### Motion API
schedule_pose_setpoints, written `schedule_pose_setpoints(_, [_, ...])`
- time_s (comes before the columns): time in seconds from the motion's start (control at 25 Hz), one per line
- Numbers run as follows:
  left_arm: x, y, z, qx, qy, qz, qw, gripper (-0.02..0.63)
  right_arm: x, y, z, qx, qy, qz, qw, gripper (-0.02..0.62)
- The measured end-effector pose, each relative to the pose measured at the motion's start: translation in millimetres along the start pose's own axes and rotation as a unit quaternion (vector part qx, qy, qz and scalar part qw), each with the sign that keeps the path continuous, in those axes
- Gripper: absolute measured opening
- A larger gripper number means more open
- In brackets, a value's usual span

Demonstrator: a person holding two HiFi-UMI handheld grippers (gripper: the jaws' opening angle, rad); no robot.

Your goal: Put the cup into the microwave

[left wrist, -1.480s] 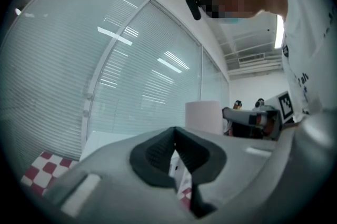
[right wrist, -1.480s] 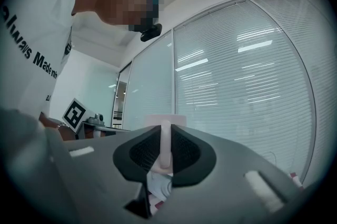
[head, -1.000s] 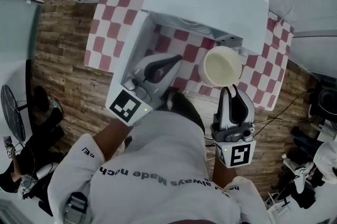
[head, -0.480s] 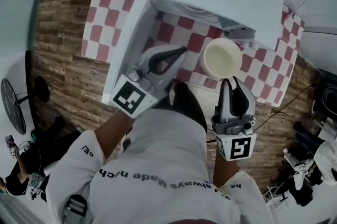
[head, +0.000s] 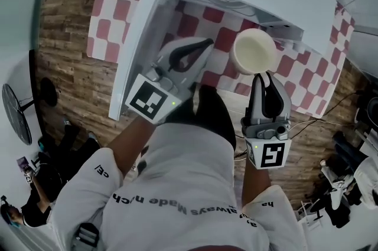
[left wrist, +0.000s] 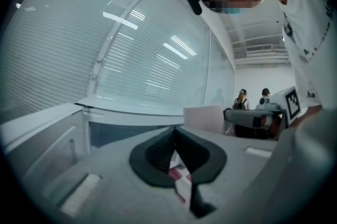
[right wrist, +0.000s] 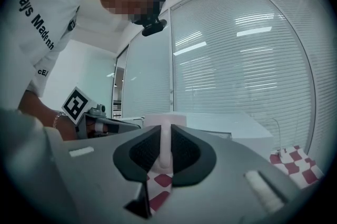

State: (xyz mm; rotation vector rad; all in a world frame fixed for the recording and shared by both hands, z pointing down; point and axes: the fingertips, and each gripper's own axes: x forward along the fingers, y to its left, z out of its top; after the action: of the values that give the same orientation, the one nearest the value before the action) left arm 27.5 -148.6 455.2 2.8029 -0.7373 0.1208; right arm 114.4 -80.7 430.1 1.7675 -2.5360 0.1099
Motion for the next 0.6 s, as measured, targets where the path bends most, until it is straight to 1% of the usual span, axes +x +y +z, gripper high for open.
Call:
schedule_pose_setpoints(0.32, [20, 22, -28, -0.003, 0.003, 0.015, 0.9999, 0.005, 23, -9, -37, 0.0, 0.01, -0.002, 1.0, 0.037])
schedule_pose_setpoints(0.6, [32, 43, -48, -0.006, 0.001, 0.027, 0.9996, 0.005, 44, -15, -62, -0.006, 0.014, 0.0, 1.0, 0.037])
